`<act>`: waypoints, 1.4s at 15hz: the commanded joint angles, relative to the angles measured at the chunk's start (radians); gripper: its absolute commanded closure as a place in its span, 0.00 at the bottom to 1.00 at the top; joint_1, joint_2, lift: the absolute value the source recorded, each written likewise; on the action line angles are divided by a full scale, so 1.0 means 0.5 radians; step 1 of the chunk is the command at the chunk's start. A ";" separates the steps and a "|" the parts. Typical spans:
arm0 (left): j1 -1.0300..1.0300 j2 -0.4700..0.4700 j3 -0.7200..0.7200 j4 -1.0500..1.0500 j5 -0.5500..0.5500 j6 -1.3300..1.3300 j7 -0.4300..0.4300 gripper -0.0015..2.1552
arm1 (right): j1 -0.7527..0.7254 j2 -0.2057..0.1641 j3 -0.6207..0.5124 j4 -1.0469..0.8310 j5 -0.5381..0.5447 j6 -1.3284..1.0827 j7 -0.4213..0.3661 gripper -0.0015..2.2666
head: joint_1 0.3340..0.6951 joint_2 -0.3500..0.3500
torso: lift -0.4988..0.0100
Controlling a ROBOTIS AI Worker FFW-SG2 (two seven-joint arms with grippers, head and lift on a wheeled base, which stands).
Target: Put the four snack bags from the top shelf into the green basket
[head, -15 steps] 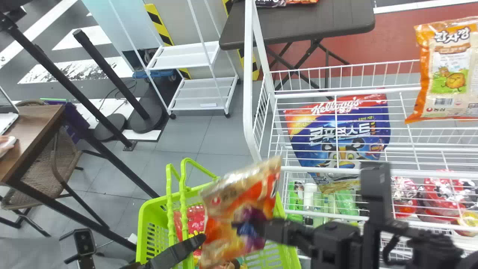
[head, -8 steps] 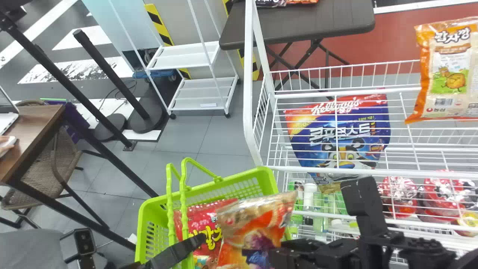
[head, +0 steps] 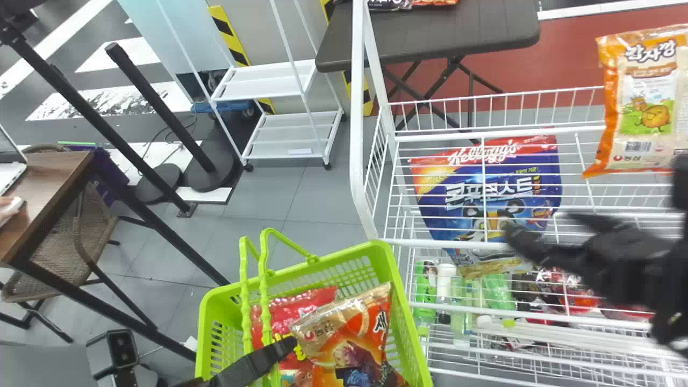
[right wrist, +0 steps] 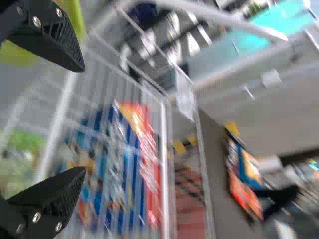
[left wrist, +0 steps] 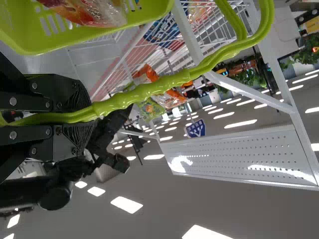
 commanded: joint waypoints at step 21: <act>0.015 -0.005 0.043 0.009 0.015 0.006 -0.020 1.00 | -0.822 0.019 -0.278 1.437 0.351 -0.798 -0.043 0.99 | 1.00 0.64 | 0.98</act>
